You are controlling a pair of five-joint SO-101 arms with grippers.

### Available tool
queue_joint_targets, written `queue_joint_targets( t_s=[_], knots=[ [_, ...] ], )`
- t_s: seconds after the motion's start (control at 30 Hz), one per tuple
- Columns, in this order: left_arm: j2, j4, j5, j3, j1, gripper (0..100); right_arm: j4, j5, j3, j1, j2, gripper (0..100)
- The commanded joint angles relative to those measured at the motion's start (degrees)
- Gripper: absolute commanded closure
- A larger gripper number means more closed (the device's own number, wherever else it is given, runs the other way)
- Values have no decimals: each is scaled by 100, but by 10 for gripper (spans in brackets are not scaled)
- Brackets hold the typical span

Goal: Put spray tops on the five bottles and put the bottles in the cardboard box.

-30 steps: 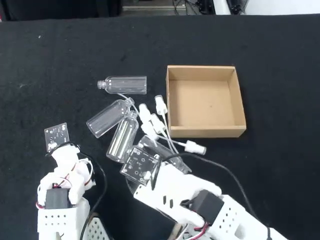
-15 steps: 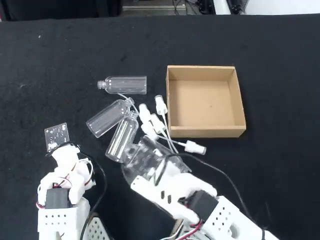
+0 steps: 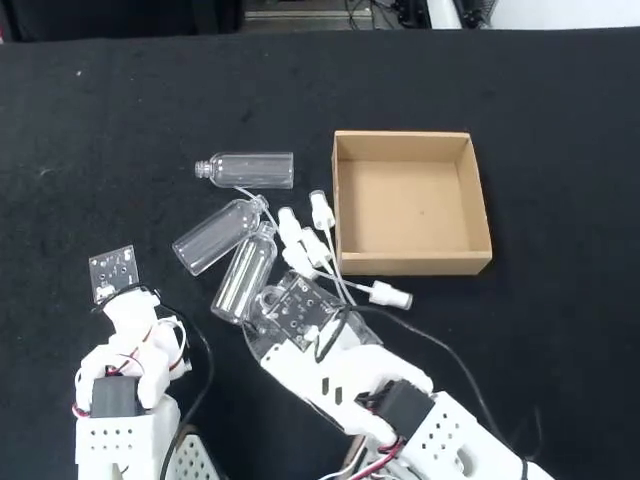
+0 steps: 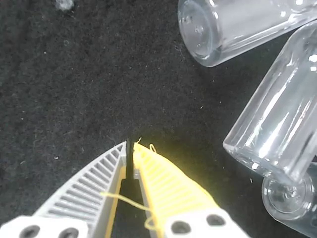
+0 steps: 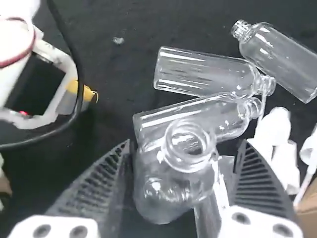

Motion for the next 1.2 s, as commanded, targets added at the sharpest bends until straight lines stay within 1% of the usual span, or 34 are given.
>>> queue_joint_targets(
  t_s=[0.0,0.1,0.17,0.27,0.43,0.53,0.6,0.7,0.83,0.93,1.03,1.1,1.17],
  knots=[
    [-9,26,18,119,-40,970,-62,-44,4,-88,-75,769],
    [-9,26,18,119,-40,970,-62,-18,-22,-53,-119,913],
    [-9,26,18,119,-40,970,-35,0,-180,-44,-110,988],
    [-9,26,18,119,-40,970,527,290,-725,185,-119,982],
    [-9,26,18,119,-40,970,2040,914,-2475,1248,-66,988],
    [-9,26,18,119,-13,970,2743,949,-3626,1873,-31,988],
    [-9,26,18,119,-13,970,3033,949,-4207,2022,180,988],
    [-9,26,26,119,-13,970,3165,958,-4813,2136,910,988],
    [-9,9,9,119,-4,970,3191,949,-5622,2171,2281,988],
    [-9,9,0,119,224,970,3165,949,-6018,2171,3064,988],
    [-9,9,0,119,629,970,3191,554,-6026,2171,3310,988],
    [-9,9,-9,119,699,970,3191,360,-5877,2171,3248,988],
    [-9,-35,-18,84,699,970,3191,369,-5719,2171,3055,988]
  ],
)
